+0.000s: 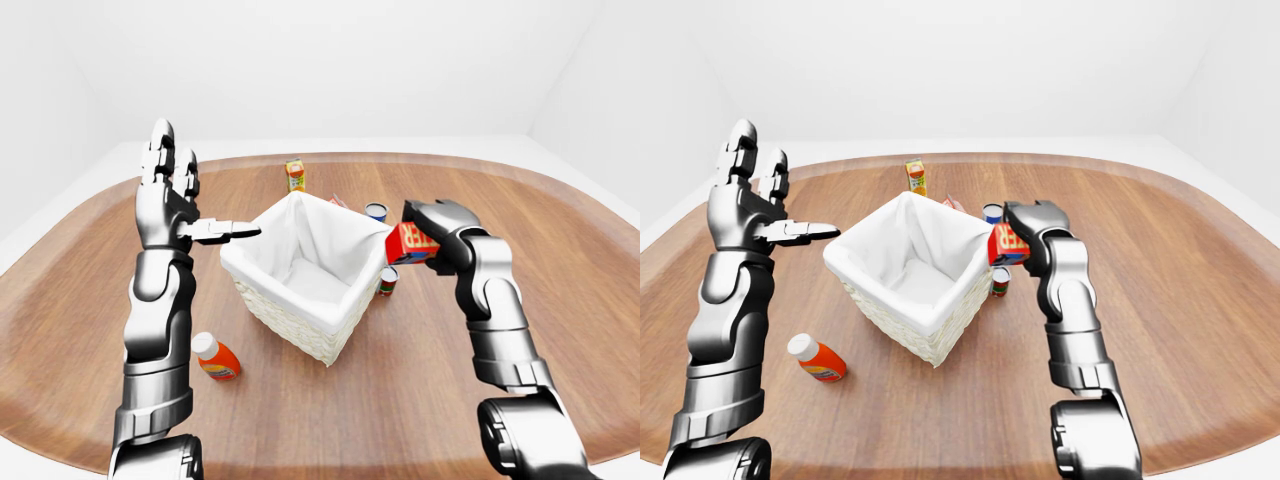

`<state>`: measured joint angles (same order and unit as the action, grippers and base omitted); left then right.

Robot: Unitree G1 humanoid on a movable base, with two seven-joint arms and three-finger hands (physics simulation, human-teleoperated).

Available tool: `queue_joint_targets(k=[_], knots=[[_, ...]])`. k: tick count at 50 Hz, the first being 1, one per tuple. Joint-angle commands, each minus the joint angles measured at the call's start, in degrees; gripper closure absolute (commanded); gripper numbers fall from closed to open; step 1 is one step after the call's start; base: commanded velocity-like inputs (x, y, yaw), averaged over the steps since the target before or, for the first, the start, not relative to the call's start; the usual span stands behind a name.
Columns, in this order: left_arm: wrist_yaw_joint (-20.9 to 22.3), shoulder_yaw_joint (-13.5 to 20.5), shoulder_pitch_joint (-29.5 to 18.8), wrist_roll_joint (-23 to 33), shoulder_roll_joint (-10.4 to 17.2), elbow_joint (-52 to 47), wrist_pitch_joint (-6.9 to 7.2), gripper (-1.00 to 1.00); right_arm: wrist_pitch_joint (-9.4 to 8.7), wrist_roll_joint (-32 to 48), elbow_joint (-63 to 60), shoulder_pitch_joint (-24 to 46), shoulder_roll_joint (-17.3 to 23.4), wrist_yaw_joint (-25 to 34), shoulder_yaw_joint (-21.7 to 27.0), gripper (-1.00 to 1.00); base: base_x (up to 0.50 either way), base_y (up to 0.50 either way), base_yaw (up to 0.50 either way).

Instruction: Pick up the butter and put it in the basket.

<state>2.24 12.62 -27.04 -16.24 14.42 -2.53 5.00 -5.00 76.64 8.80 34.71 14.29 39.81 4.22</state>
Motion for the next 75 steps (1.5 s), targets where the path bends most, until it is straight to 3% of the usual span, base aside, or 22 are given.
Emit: queue_joint_targets(k=[1,24,40,56,75], knots=[[0.1,0.2,0.0,-0.2,0.2,0.9,0.0,-1.0,0.0,-2.9,-2.0,3.1,-0.1,-2.0,-0.1,1.0,0.0,0.0,0.0],[-0.2,0.9,-0.1,-1.4,1.0,1.8,0.0,-1.0,0.0,-9.0,-2.4,7.9,-3.1,-5.9,-1.8,1.0,0.0,0.0,0.0],[-0.4,1.6,0.7,-2.4,1.5,-0.1,0.0,-1.0,0.0,-21.2,3.8,12.3,-6.4,-15.3,-3.7,1.0,0.0,0.0,0.0],[-0.1,2.2,0.9,-3.0,2.1,0.3,0.0,-1.0,0.0,-38.0,15.2,17.4,-9.7,-29.2,-4.2,1.0,0.0,0.0,0.0],[-0.1,2.7,1.0,-3.7,2.5,1.4,0.0,-1.0,0.0,-55.1,37.0,23.7,-11.6,-42.5,-3.2,1.0,0.0,0.0,0.0]])
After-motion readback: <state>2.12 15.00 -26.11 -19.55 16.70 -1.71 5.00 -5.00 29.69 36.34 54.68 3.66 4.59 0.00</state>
